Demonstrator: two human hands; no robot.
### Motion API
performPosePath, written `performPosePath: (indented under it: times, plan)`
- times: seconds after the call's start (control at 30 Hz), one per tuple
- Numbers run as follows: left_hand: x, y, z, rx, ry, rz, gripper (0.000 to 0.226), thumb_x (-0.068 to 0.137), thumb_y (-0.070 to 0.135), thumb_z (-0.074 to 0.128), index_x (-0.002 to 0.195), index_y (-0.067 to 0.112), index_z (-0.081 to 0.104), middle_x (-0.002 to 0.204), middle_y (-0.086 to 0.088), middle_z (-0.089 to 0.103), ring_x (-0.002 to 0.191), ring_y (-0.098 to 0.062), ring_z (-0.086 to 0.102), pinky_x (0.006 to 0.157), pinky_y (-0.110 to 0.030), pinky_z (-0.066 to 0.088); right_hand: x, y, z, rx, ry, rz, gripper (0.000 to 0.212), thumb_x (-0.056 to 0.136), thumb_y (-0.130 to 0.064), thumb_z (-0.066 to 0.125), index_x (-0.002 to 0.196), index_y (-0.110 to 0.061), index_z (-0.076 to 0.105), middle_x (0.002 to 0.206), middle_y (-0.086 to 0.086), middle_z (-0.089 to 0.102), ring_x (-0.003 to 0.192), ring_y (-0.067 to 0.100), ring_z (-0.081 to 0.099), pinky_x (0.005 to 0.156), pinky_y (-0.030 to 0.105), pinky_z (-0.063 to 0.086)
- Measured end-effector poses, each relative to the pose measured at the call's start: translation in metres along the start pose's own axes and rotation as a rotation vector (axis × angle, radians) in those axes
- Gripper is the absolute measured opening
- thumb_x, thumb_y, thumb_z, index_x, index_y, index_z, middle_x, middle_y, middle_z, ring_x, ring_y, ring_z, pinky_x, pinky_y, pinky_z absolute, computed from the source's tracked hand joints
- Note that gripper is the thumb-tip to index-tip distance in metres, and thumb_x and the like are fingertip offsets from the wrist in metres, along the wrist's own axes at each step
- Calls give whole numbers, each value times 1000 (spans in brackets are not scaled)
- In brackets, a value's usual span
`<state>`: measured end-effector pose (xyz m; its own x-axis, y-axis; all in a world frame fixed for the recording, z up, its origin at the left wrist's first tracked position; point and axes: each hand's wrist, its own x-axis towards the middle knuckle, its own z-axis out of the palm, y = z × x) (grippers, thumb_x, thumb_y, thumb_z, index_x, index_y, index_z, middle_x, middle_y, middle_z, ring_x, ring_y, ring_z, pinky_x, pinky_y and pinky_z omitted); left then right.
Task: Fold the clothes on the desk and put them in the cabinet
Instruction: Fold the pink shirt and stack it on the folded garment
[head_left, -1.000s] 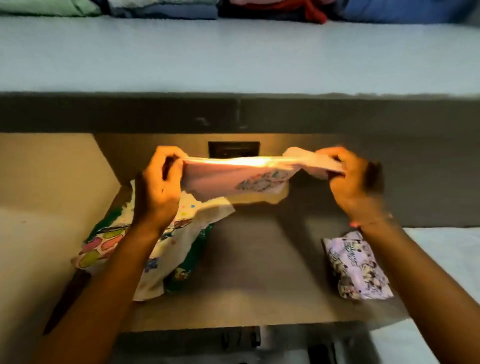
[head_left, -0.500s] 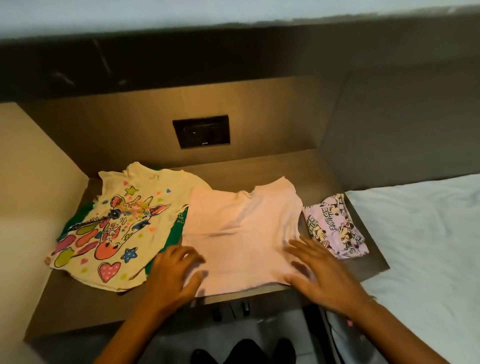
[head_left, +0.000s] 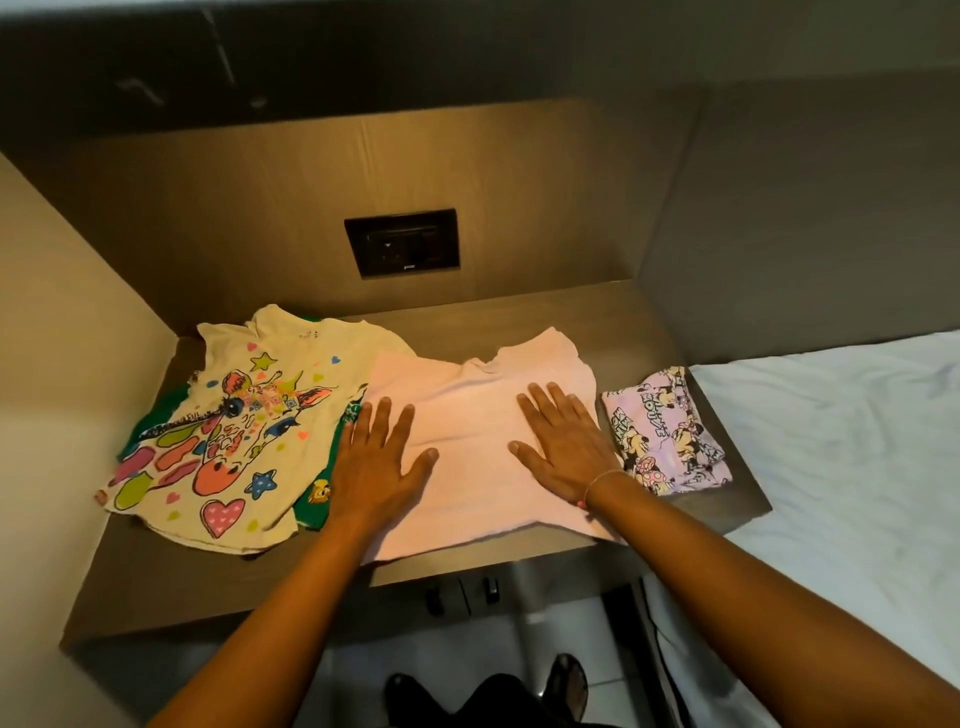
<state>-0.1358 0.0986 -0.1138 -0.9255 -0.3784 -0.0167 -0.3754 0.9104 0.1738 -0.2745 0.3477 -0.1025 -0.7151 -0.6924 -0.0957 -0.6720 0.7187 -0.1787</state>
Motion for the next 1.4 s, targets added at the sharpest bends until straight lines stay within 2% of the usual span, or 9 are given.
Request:
performPosePath:
  times: [0.2, 0.37, 0.6, 0.7, 0.87, 1.0, 1.13, 1.23, 1.4]
  plan:
    - [-15, -4, -21, -142, -10, 148, 70, 93, 67, 20, 153, 32, 14, 163, 2, -1, 149, -19, -10, 121, -47, 1, -19, -10, -15, 130, 50, -59, 66, 99, -59, 21, 154, -25, 9, 164, 0, 2, 150, 16, -7, 120, 33, -5]
    - [-86, -42, -36, -113, 34, 376, 60, 84, 70, 45, 120, 26, 65, 130, 1, 60, 125, -22, 48, 96, -45, 42, -110, 4, -3, 172, 152, -183, 54, 98, -57, 37, 142, -27, 44, 153, -5, 38, 147, 14, 20, 118, 34, 18]
    - [-129, -61, -31, -150, 21, 436, 47, 93, 56, 40, 113, 24, 69, 126, 4, 64, 115, -17, 58, 92, -38, 47, -152, 15, 13, 79, 258, -188, 57, 69, -2, 79, 123, -14, 66, 132, 6, 62, 127, 27, 54, 107, 46, 38]
    - [-135, -57, -33, -169, 63, 493, 46, 97, 49, 37, 102, 22, 74, 115, 3, 69, 105, -18, 64, 86, -35, 50, -156, 13, 6, 91, 351, -199, 36, 75, -3, 74, 109, -12, 73, 116, 7, 71, 111, 29, 66, 98, 43, 48]
    - [-142, -43, -61, -550, 17, 190, 17, 86, 45, 52, 94, 35, 65, 97, 19, 65, 94, -6, 62, 75, -20, 52, -163, 6, -31, 394, 170, -91, 36, 80, -4, 74, 105, -30, 73, 104, -13, 73, 95, 8, 68, 85, 27, 57]
    - [-121, -42, -95, -887, -56, -3, 5, 91, 40, 61, 91, 35, 64, 91, 9, 70, 83, -12, 69, 64, -24, 58, -143, 9, -82, 584, 43, 29, 25, 86, -29, 66, 100, -50, 67, 92, -32, 68, 86, -6, 65, 71, 10, 52]
    - [-64, -38, -105, -746, -158, -110, 9, 91, 28, 63, 98, 28, 67, 95, 6, 69, 89, -13, 65, 75, -34, 57, -83, 18, -100, 436, -20, 103, 9, 88, -34, 67, 96, -37, 69, 88, -13, 73, 79, 4, 65, 69, 23, 51]
    - [-18, -33, -101, -583, -198, -165, 20, 92, 28, 62, 111, 22, 67, 105, -2, 67, 95, -19, 61, 84, -42, 54, -36, 21, -93, 286, -60, 173, 17, 90, -33, 65, 104, -27, 70, 98, -1, 73, 91, 20, 64, 82, 37, 54]
    - [28, -25, -88, -251, -156, -156, 26, 90, 35, 64, 113, 23, 67, 112, -5, 67, 95, -22, 58, 80, -36, 52, 6, 24, -78, 87, 1, 172, 17, 90, -29, 62, 106, -29, 68, 104, 2, 71, 100, 23, 60, 82, 36, 51]
